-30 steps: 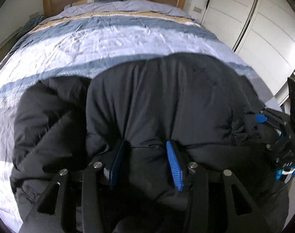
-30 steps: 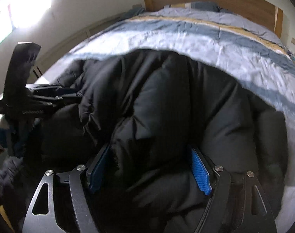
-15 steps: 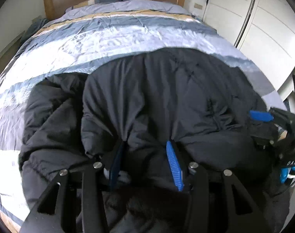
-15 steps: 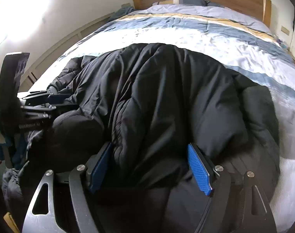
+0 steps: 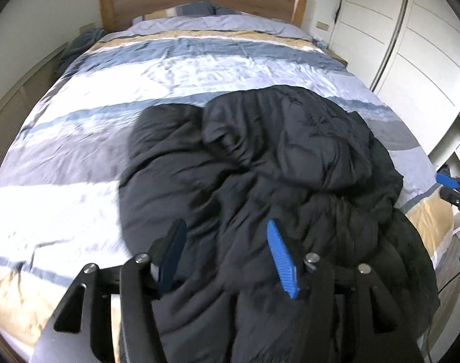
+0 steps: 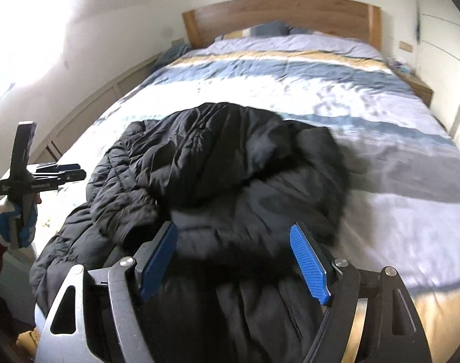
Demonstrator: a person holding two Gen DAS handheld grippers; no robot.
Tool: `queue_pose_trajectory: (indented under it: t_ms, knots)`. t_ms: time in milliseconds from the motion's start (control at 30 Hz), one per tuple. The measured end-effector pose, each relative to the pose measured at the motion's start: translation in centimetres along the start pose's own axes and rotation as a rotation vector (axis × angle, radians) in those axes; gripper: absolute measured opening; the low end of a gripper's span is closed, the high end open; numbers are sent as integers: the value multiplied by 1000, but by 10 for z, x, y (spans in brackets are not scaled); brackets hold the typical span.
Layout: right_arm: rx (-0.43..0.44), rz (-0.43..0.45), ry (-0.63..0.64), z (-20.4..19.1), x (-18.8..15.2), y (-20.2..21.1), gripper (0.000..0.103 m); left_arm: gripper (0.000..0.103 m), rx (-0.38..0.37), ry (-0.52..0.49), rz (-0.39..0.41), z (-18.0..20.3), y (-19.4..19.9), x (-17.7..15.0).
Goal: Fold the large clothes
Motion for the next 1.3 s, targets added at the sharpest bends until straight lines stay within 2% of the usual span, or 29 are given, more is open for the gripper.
queue_pose_trajectory:
  t_ms: [267, 400, 500, 700, 800, 867, 1067, 1300]
  knots:
    - [-69, 58, -117, 53, -58, 90, 79, 58, 37, 88, -1, -40, 61, -77]
    - [-85, 75, -181, 75, -90, 120, 81, 59, 45, 124, -1, -55, 87, -117]
    - [-77, 76, -238, 86, -116, 132, 82, 60, 21, 169, 1, -63, 100, -145]
    - [-45, 17, -359, 108, -175, 119, 84, 61, -46, 288, -28, -76, 99, -203]
    - [-7, -16, -412, 115, -199, 105, 93, 61, -72, 339, -48, -78, 93, -228]
    - [15, -44, -449, 119, -214, 93, 94, 61, -95, 377, -59, -80, 88, -241]
    - [59, -117, -524, 128, -240, 68, 95, 61, -168, 504, -80, -92, 69, -273]
    - [93, -172, -551, 127, -250, 48, 95, 61, -348, 665, -53, -95, 43, -290]
Point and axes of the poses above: each gripper's, at about its wrist camera, not at the fingertips, and y roughly against the way its jaws point, z to its right, x to its top, the point moved 6 cm from there along -y, roughly the way its jaws point, and after that the axes turned 11 degrees about -y, right-handed, at the moved point
